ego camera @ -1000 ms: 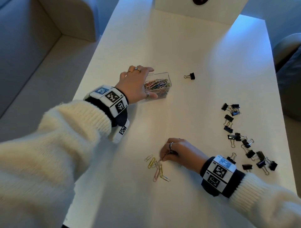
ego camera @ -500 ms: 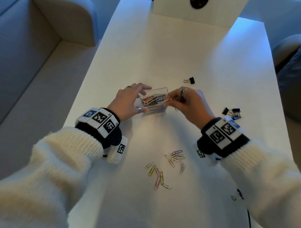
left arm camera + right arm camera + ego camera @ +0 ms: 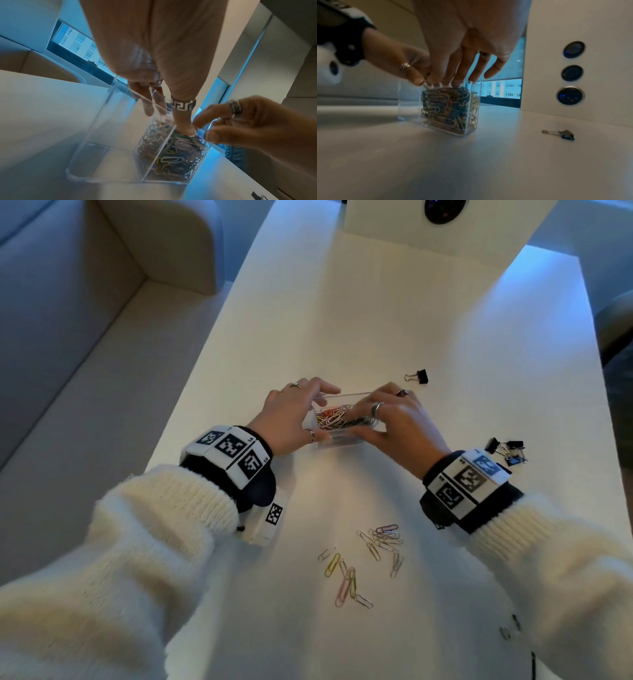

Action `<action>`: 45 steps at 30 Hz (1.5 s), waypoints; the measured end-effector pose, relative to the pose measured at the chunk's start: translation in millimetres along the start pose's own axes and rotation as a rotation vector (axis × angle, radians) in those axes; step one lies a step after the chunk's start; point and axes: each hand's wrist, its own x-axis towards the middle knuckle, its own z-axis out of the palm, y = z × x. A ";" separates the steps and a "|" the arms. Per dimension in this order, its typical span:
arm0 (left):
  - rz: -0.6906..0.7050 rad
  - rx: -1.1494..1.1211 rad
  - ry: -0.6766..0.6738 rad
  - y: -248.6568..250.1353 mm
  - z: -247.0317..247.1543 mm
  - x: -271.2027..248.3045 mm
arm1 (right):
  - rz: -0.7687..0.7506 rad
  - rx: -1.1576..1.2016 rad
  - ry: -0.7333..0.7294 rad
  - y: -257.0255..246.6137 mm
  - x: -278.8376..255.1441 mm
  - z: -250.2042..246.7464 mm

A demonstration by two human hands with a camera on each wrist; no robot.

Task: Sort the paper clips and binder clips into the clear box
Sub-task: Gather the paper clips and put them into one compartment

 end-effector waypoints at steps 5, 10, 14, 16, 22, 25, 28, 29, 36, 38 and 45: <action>-0.001 -0.017 0.001 0.7 0.0 -0.1 | -0.020 -0.120 0.019 3.2 -4.1 0.3; -0.007 -0.015 0.004 1.2 0.0 0.4 | -0.107 -0.127 -0.068 -4.0 -5.5 9.6; -0.001 -0.006 -0.007 1.1 -1.4 0.6 | -0.006 0.050 0.041 -6.9 -5.4 4.6; -0.003 -0.007 -0.006 1.0 -1.2 1.5 | 0.045 0.110 0.142 -8.6 -14.1 -2.5; -0.005 -0.007 -0.003 1.3 -1.2 4.0 | 0.008 0.224 -0.712 -38.7 -66.1 8.4; -0.006 -0.005 -0.004 2.6 -0.9 4.5 | -0.079 0.180 -0.940 -48.4 -84.6 26.6; -0.012 -0.009 -0.006 2.4 -0.6 4.9 | -0.112 0.131 -0.976 -48.0 -90.0 28.4; -0.014 -0.009 -0.007 2.4 -0.6 5.0 | -0.121 0.125 -0.971 -47.6 -92.4 28.6; -0.021 0.003 -0.006 3.3 -1.4 5.5 | -0.083 0.227 -0.868 -46.1 -108.6 33.8; -0.023 0.005 -0.007 3.6 -1.2 5.6 | -0.063 0.239 -0.830 -44.0 -112.0 32.4; -0.023 0.007 -0.008 3.5 -0.7 5.6 | 0.003 0.230 -0.700 -43.0 -127.6 36.1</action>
